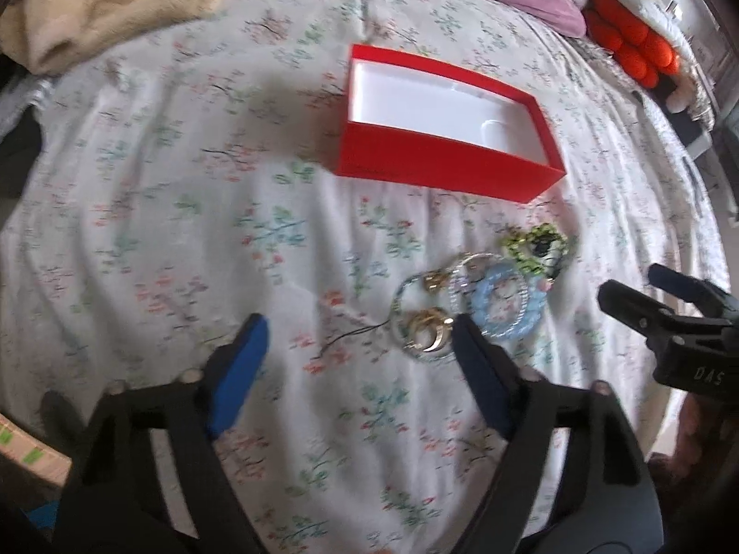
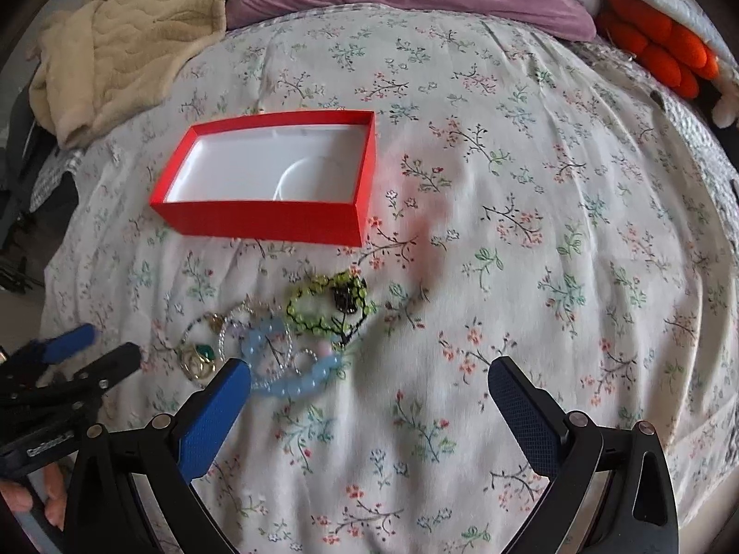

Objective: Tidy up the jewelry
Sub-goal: 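Grasp the dark beaded bangle with the left tool while the right tool grasps the silver bangle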

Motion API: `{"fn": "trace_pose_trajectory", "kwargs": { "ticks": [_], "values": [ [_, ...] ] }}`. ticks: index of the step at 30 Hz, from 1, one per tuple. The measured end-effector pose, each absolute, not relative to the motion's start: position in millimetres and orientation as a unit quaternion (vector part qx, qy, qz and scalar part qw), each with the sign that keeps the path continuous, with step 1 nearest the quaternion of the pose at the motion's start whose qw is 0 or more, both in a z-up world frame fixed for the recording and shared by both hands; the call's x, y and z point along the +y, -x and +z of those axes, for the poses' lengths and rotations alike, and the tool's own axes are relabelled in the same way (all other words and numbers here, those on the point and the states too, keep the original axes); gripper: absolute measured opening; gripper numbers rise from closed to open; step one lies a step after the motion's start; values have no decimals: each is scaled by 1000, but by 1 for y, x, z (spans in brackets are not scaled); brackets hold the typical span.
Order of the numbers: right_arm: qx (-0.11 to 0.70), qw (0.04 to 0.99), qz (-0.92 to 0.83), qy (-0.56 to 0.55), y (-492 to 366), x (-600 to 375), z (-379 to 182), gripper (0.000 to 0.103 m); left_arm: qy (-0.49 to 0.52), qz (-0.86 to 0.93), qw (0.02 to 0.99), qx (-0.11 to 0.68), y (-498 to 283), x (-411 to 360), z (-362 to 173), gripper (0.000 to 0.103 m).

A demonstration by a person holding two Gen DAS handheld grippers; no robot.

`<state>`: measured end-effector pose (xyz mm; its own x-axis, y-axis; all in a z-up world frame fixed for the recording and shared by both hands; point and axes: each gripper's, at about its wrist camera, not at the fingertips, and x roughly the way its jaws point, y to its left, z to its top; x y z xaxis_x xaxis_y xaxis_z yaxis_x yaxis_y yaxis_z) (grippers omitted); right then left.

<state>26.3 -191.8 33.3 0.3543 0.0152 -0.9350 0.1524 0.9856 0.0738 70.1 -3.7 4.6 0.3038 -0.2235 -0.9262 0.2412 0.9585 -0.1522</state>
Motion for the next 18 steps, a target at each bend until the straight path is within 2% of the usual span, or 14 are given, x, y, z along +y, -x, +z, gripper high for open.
{"fn": "trace_pose_trajectory", "kwargs": {
  "ticks": [1,4,7,10,12,15,18],
  "values": [
    [569,818,-40,-79,-28,-193,32,102,1,-153,803,577,-73,-5,0,64],
    [574,813,-33,-94,-34,-195,27,99,21,-170,788,591,-80,-10,-10,46],
    [580,808,-31,-98,-41,-195,21,93,35,-183,776,603,-87,-16,-19,35],
    [588,801,-23,-106,-46,-194,13,81,32,-188,767,612,-92,-23,-28,26],
    [595,795,-12,-121,-48,-193,8,69,27,-188,761,620,-93,-26,-35,22],
    [603,786,2,-135,-51,-191,2,55,16,-186,759,624,-96,-32,-40,21],
    [606,782,16,-142,-54,-186,-1,46,7,-181,757,628,-97,-34,-45,17]
  ]
}}
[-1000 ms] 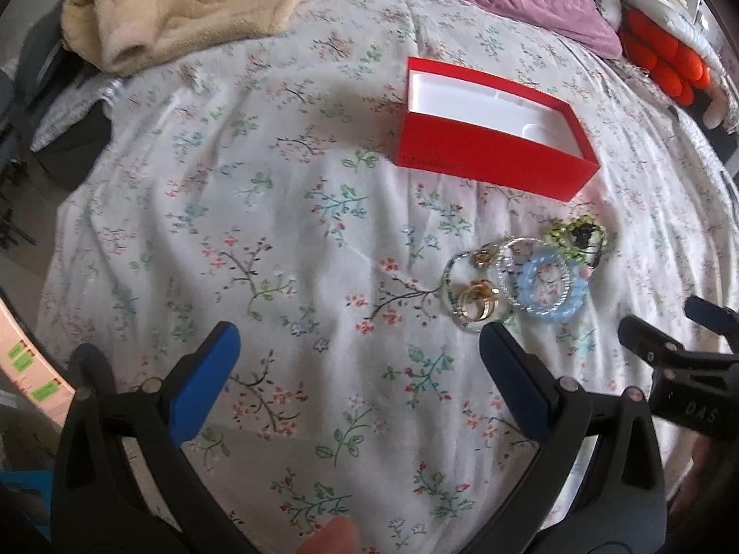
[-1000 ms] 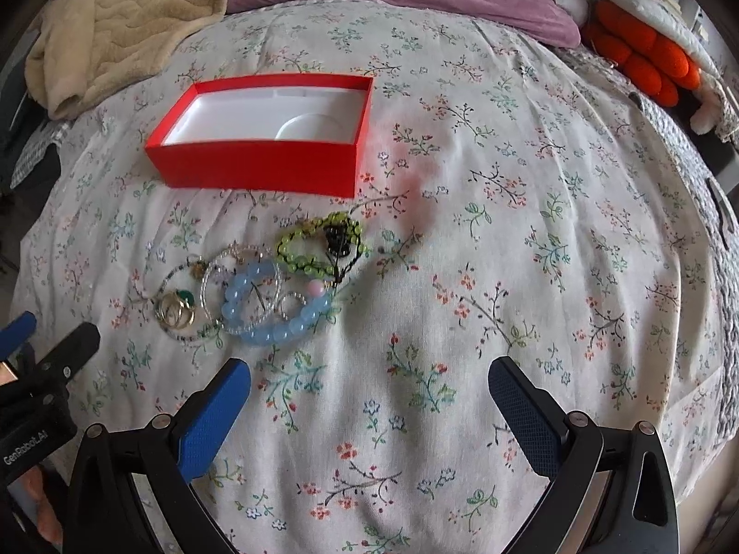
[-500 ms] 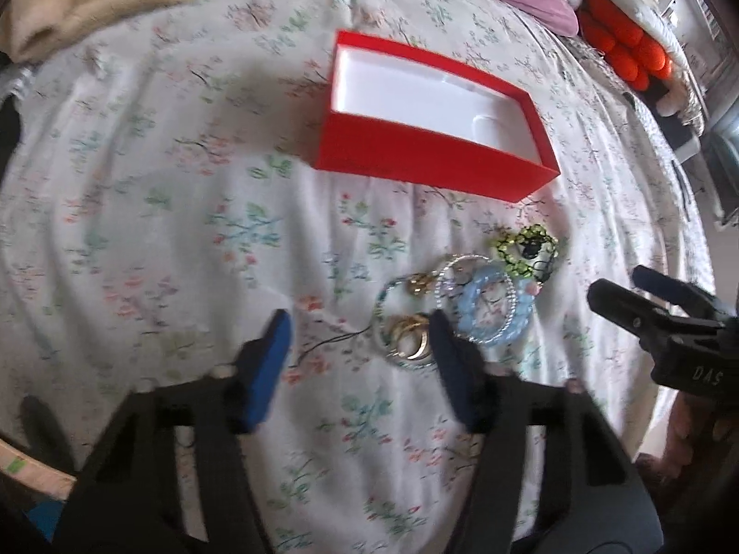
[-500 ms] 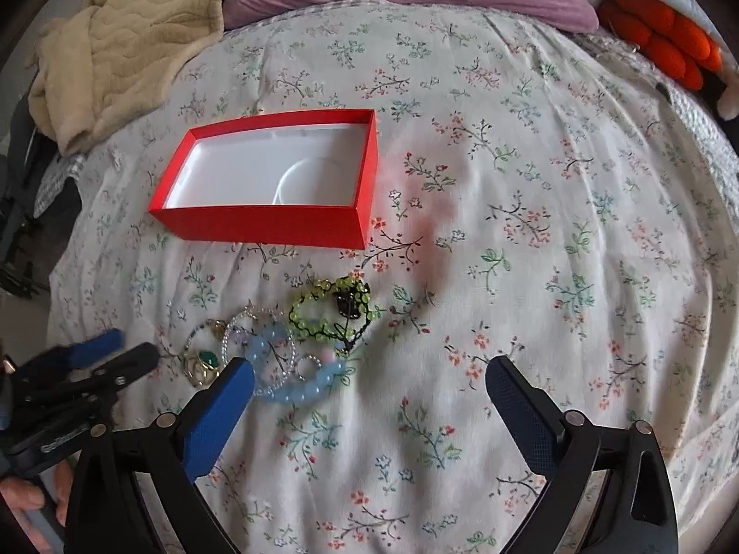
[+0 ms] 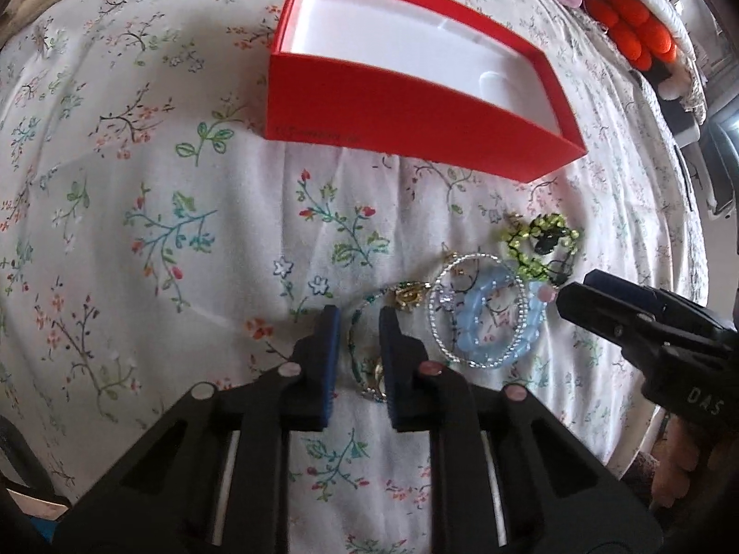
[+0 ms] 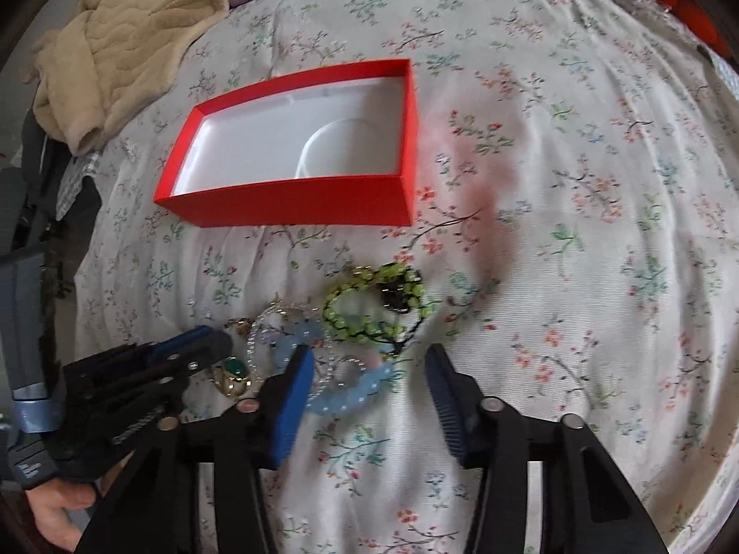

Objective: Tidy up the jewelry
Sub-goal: 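Grasp the dark beaded bangle with the left tool while the right tool grasps the silver bangle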

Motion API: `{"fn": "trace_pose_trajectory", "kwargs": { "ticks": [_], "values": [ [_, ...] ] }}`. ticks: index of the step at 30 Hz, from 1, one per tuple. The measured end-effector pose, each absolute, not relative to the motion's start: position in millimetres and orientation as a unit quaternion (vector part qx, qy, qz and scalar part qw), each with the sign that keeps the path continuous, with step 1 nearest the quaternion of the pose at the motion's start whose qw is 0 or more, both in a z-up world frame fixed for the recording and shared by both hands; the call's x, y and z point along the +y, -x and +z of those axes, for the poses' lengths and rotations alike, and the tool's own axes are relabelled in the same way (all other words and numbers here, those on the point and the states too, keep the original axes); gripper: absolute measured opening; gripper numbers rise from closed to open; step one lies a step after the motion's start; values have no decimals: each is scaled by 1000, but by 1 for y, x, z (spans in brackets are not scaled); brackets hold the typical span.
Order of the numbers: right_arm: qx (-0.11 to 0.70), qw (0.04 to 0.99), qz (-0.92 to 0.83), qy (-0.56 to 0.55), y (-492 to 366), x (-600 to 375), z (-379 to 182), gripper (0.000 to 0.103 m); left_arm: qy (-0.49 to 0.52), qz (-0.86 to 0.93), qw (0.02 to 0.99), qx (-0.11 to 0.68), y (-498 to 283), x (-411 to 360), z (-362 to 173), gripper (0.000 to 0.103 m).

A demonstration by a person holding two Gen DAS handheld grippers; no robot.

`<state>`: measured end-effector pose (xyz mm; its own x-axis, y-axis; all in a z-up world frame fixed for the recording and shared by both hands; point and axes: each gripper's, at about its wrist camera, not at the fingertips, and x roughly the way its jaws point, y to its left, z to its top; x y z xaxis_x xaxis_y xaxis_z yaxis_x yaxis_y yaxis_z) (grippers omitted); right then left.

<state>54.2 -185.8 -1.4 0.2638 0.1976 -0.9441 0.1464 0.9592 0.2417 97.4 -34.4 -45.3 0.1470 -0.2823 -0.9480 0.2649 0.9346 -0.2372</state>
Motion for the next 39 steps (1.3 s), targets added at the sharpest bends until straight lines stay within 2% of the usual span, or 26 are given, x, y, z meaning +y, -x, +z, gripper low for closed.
{"fn": "trace_pose_trajectory", "kwargs": {
  "ticks": [4,7,16,30,39],
  "values": [
    [612,775,36,-154,-58,-176,-7,40,-1,-172,760,627,-100,-35,-48,6],
    [617,770,44,-157,-60,-169,-11,34,3,-168,763,625,-101,-35,-47,4],
    [625,762,42,-162,-61,-162,-23,27,8,-159,776,611,-100,-17,-36,4],
    [630,761,33,-147,-67,-150,-38,6,20,-166,783,599,-92,1,-23,4],
    [605,783,45,-139,-57,-149,-15,4,34,-191,796,574,-81,4,4,3]
  ]
}}
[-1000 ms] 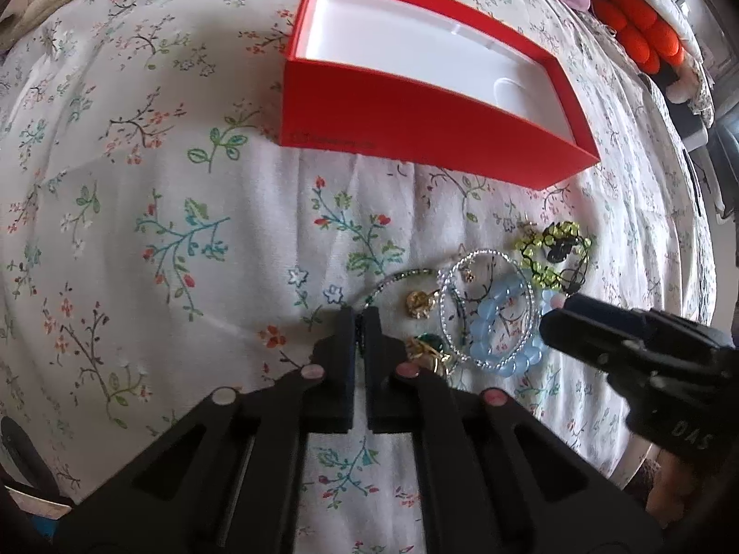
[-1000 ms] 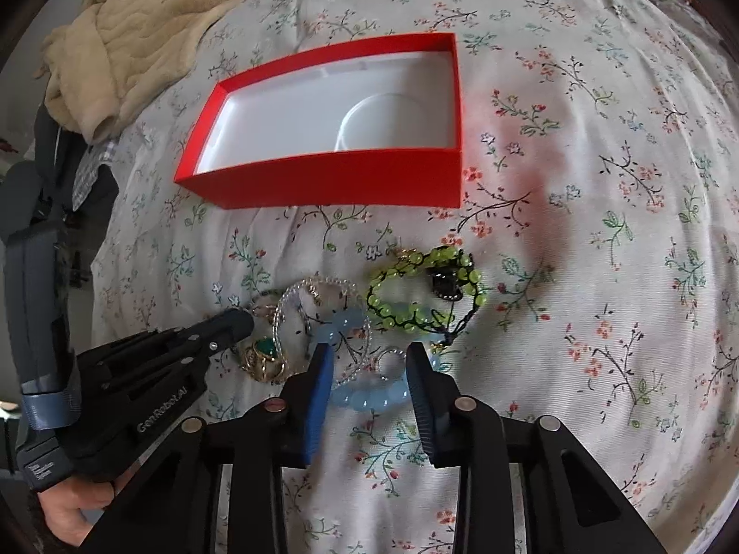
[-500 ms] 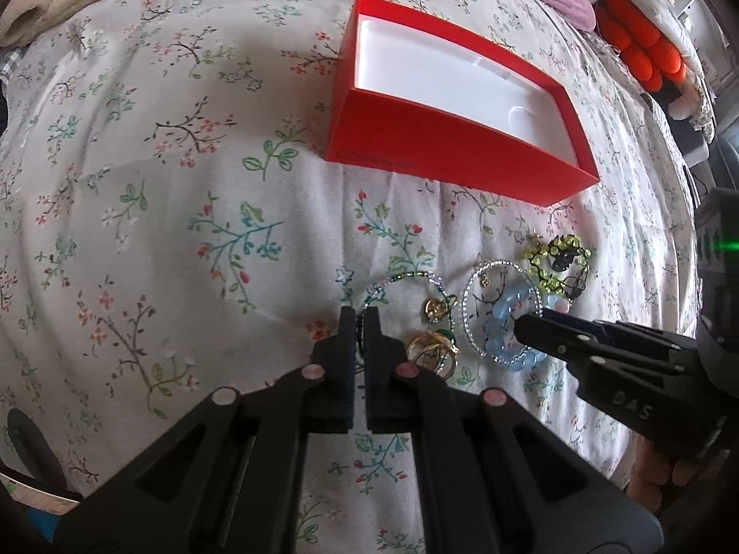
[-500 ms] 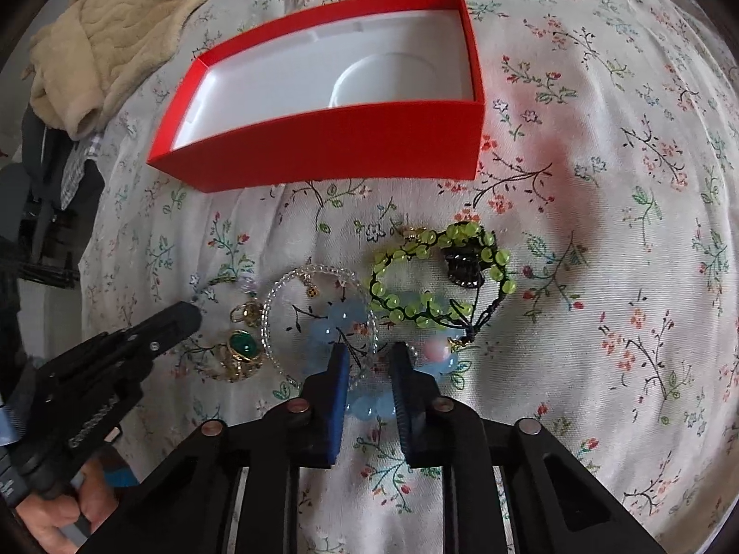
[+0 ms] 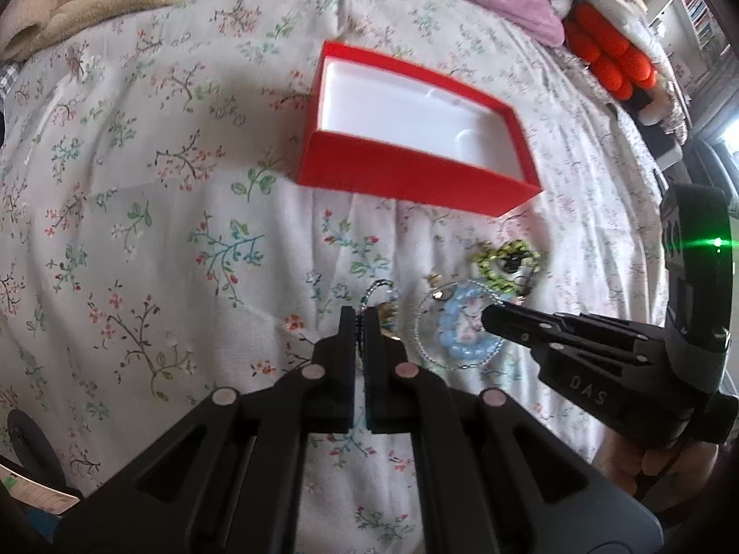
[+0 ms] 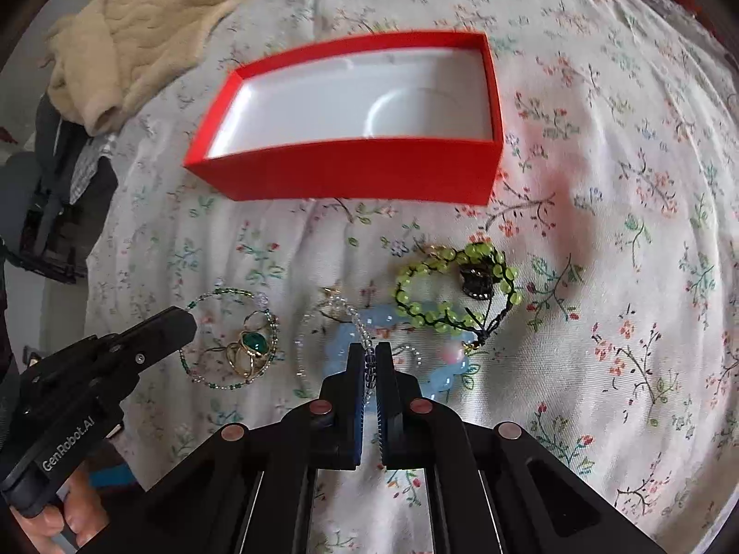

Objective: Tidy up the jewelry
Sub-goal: 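Grasp the dark beaded bangle with the left tool while the right tool grasps the silver bangle, then carry both bangles into the red box and open both tools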

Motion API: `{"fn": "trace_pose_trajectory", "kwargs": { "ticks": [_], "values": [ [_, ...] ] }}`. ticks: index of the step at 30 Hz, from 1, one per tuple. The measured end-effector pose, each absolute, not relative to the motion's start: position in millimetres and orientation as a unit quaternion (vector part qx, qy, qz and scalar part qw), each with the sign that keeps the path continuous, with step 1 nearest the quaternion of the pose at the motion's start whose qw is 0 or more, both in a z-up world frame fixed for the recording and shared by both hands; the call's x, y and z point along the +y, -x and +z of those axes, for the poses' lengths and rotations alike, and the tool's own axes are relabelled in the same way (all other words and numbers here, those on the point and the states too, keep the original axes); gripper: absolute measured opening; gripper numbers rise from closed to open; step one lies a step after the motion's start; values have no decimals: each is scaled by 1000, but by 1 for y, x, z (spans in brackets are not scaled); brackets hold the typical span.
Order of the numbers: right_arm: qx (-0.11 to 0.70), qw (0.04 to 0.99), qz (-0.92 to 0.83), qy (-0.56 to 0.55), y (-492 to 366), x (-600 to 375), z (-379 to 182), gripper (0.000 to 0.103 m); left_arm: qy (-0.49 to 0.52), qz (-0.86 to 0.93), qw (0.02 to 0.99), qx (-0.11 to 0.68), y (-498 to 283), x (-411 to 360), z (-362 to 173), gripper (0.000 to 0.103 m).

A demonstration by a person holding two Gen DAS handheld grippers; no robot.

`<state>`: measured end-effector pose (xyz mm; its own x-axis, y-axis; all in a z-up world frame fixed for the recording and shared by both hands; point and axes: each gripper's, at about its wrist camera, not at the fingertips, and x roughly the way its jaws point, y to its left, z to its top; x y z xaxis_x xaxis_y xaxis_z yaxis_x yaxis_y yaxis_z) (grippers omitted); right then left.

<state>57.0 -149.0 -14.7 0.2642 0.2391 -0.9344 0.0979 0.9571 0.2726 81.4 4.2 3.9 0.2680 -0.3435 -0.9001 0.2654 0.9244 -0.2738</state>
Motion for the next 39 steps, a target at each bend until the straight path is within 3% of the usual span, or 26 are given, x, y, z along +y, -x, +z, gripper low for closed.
{"fn": "trace_pose_trajectory", "kwargs": {
  "ticks": [22,30,39],
  "values": [
    [489,846,57,-207,-79,-178,68,4,148,-257,828,476,-127,-18,62,3],
    [465,858,32,-217,-106,-194,71,4,197,-259,821,469,-166,-24,37,3],
    [461,855,70,-230,-134,-184,61,4,152,-196,842,480,-184,-14,13,3]
  ]
}}
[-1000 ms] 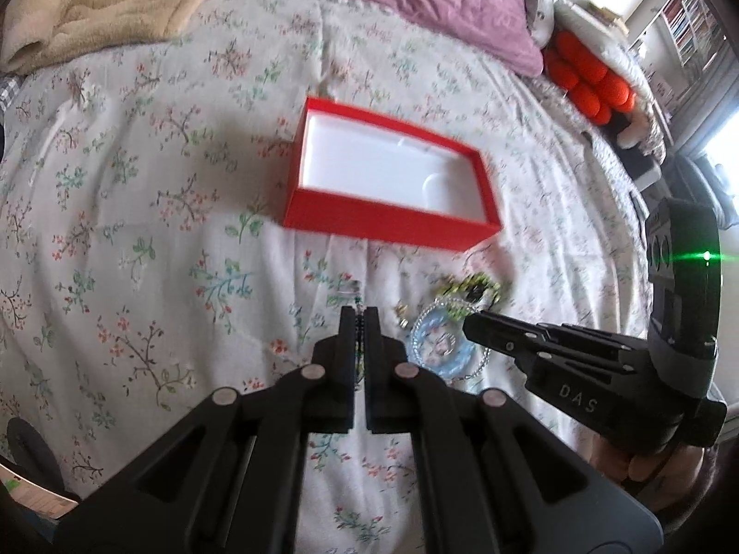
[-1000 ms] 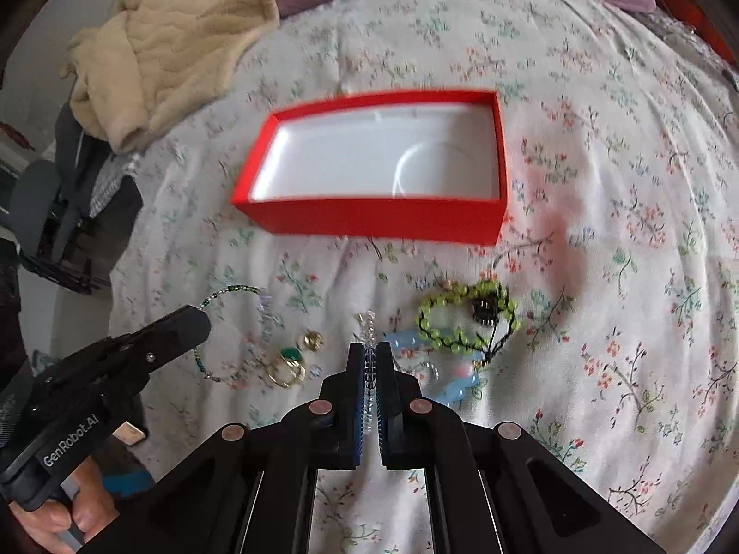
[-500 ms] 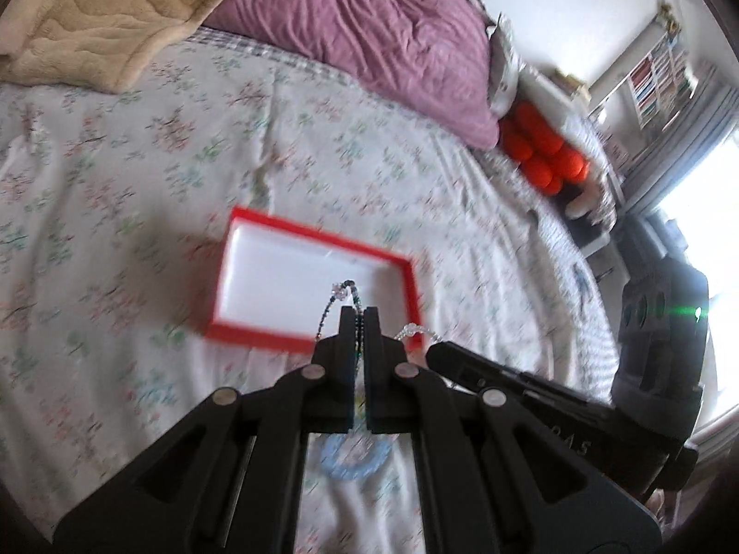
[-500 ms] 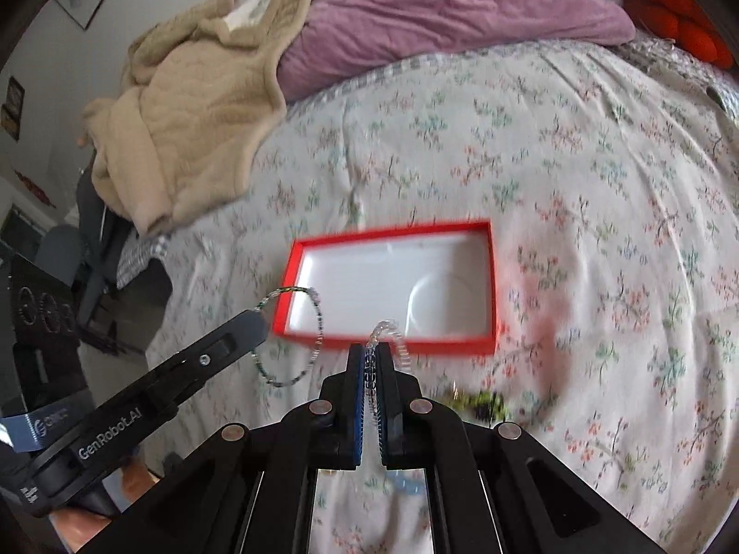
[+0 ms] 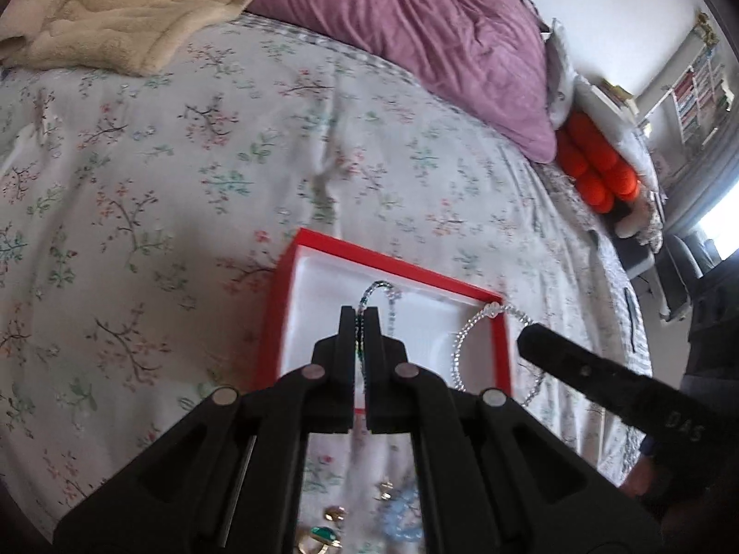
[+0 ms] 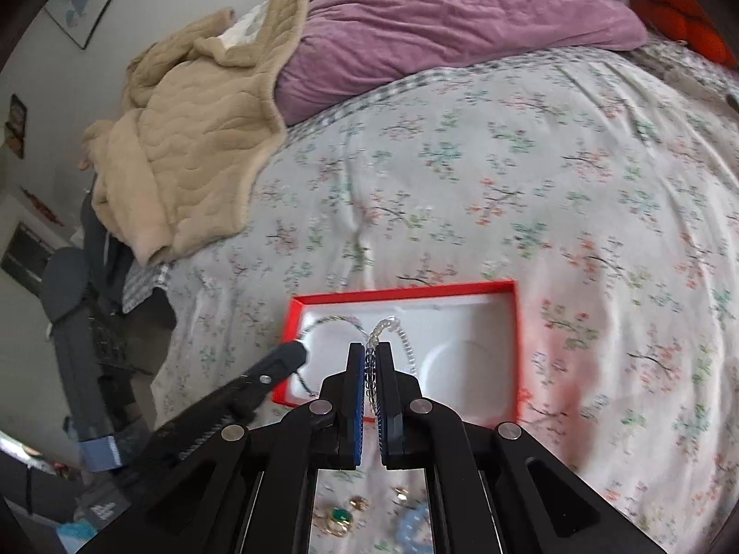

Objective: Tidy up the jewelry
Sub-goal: 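Carry both bangles into the red box and open both tools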

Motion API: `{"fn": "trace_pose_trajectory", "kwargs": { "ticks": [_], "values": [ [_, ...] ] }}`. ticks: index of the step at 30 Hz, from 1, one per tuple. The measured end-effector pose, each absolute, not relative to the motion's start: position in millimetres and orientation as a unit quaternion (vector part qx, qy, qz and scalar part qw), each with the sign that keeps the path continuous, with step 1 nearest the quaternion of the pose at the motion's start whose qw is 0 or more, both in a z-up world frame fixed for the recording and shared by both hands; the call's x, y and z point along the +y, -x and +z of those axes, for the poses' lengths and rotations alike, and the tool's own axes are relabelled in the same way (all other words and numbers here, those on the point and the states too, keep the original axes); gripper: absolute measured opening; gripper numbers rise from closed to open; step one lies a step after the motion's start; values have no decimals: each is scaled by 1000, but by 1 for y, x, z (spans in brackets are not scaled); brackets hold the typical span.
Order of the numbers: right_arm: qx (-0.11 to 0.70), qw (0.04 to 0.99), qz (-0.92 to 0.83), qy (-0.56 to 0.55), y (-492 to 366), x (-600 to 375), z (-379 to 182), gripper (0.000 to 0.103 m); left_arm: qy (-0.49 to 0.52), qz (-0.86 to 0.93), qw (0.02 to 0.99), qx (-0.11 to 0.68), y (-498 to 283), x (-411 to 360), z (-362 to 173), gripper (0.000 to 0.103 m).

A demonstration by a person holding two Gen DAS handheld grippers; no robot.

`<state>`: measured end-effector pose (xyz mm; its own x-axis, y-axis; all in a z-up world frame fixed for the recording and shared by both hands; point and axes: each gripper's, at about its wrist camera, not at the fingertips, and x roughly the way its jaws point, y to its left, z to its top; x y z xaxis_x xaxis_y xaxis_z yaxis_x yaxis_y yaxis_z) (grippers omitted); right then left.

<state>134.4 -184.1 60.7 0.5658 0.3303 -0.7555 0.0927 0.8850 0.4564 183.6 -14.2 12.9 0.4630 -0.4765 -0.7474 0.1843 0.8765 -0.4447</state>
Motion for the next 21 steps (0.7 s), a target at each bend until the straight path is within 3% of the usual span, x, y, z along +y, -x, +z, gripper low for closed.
{"fn": "trace_pose_trajectory", "kwargs": {
  "ticks": [9,15,16,17,18,20,21],
  "values": [
    [499,839,21,-215,-147,-203,17,4,120,-173,850,483,-187,-18,3,3],
    [497,843,10,-206,-147,-210,17,6,95,-166,858,478,-184,-24,6,4],
    [496,844,9,-202,-145,-210,18,10,89,-161,860,476,-184,-25,8,4],
    [496,845,5,-199,-143,-211,20,19,83,-157,862,474,-183,-26,10,4],
    [496,846,2,-194,-141,-211,22,19,74,-157,864,472,-181,-27,13,4],
    [500,847,2,-182,-137,-212,26,20,55,-157,867,470,-177,-30,19,13],
    [502,847,2,-177,-135,-212,27,20,45,-154,868,469,-174,-31,21,22]
  ]
}}
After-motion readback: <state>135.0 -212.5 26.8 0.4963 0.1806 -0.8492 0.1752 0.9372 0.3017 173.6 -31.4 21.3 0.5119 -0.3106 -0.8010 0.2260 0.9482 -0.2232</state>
